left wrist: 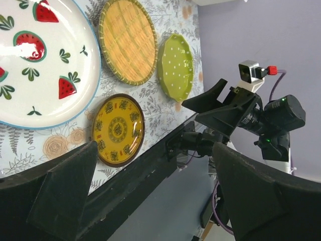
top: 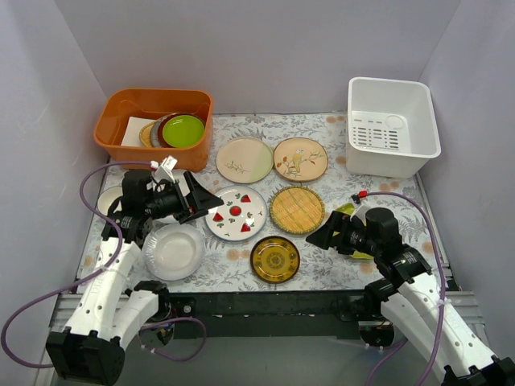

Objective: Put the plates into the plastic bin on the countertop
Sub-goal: Pick up the plate at the center of the board.

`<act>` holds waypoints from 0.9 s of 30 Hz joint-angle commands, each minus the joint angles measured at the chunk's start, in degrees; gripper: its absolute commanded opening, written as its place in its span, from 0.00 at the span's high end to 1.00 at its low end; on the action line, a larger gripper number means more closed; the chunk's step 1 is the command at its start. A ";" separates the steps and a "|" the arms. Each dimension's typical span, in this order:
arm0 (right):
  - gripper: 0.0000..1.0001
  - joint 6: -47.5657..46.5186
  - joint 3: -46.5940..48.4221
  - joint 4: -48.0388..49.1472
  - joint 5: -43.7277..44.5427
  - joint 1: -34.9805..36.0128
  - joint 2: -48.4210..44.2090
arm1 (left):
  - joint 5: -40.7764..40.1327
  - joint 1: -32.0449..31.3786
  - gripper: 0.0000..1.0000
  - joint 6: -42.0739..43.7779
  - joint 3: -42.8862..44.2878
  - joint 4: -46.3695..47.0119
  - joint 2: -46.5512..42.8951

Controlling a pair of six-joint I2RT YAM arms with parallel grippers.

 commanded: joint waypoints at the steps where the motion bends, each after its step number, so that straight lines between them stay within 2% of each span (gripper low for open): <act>1: 0.09 1.21 -1.19 2.97 -2.26 0.36 -0.25 | -6.34 -2.55 0.02 0.68 2.49 -6.45 0.82; 5: 0.11 2.09 -1.81 5.69 -3.40 0.45 0.28 | -11.88 -5.10 0.02 0.23 3.02 -8.91 2.05; 10: 0.13 0.52 0.73 9.56 -4.46 0.89 6.07 | -18.12 -10.11 0.02 -0.03 3.90 -11.82 5.38; 17: 0.13 -1.95 6.53 13.08 -2.44 2.91 15.39 | -20.85 -11.96 0.02 -2.05 2.93 -12.87 8.28; 27: 0.13 -2.65 9.43 22.39 -3.23 6.07 27.86 | -24.45 -13.01 0.02 -3.45 1.44 -12.79 11.01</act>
